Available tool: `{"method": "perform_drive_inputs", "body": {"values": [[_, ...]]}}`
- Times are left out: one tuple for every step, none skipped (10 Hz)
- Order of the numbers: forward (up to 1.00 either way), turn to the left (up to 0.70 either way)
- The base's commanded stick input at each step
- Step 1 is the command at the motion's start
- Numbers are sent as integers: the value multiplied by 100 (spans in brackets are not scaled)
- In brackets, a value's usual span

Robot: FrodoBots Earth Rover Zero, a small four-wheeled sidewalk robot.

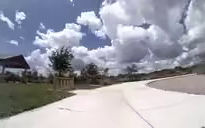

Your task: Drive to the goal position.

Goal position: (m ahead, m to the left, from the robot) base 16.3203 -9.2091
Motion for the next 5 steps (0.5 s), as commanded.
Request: {"method": "perform_drive_inputs", "body": {"values": [[70, 0], [70, 0], [70, 0], [70, 0], [70, 0]]}}
